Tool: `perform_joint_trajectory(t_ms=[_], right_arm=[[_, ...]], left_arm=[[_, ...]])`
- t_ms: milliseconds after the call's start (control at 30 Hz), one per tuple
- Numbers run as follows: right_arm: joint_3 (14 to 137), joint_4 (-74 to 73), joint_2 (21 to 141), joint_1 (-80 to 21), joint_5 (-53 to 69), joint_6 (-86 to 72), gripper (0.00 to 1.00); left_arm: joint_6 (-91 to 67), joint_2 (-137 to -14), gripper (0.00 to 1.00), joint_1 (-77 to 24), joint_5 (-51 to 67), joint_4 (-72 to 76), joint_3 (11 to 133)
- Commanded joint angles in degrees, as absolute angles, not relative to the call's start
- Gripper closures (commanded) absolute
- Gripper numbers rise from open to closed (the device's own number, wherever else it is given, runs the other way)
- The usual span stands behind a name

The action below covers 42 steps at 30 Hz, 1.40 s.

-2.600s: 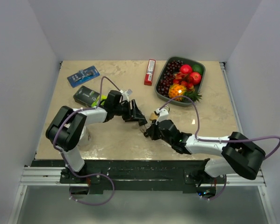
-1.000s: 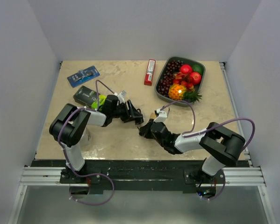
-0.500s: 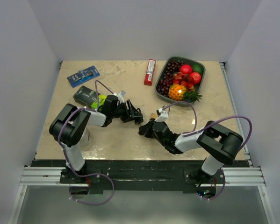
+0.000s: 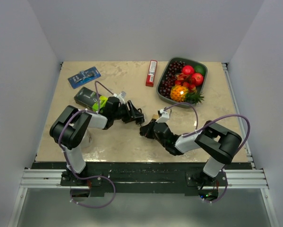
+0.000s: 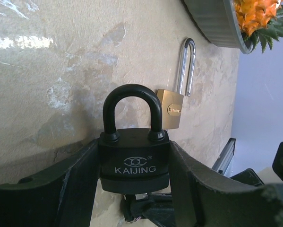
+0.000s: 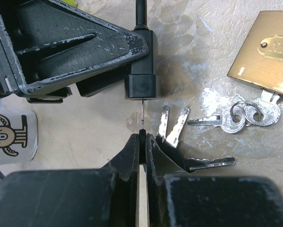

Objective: Unlock with the key

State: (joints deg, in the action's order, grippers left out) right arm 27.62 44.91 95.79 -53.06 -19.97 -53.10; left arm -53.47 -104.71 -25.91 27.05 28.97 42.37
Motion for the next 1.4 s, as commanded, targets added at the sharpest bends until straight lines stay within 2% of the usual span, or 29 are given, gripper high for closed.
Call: perform_joint_trajectory(t_ms=[0, 933, 1200, 1367], right_arm=[[32.17, 53.79, 97.29, -50.36, -29.35, -52.73, 1.00], [36.04, 60.98, 102.30, -48.34, -32.78, -43.60, 1.00], [34.81, 60.21, 99.94, -47.03, -29.98, -45.70, 1.00], [31.91, 59.24, 96.33, -45.18, -23.21, -49.65, 1.00]], left_arm=[[-52.21, -104.06, 1.00, -29.18, 32.96, 22.76, 39.38], [-54.67, -101.69, 1.00, -32.17, 33.93, 25.31, 34.37], [-53.44, -98.09, 1.00, -32.17, 32.61, 26.36, 34.45], [-52.65, -92.03, 1.00, -32.08, 30.67, 30.31, 32.35]])
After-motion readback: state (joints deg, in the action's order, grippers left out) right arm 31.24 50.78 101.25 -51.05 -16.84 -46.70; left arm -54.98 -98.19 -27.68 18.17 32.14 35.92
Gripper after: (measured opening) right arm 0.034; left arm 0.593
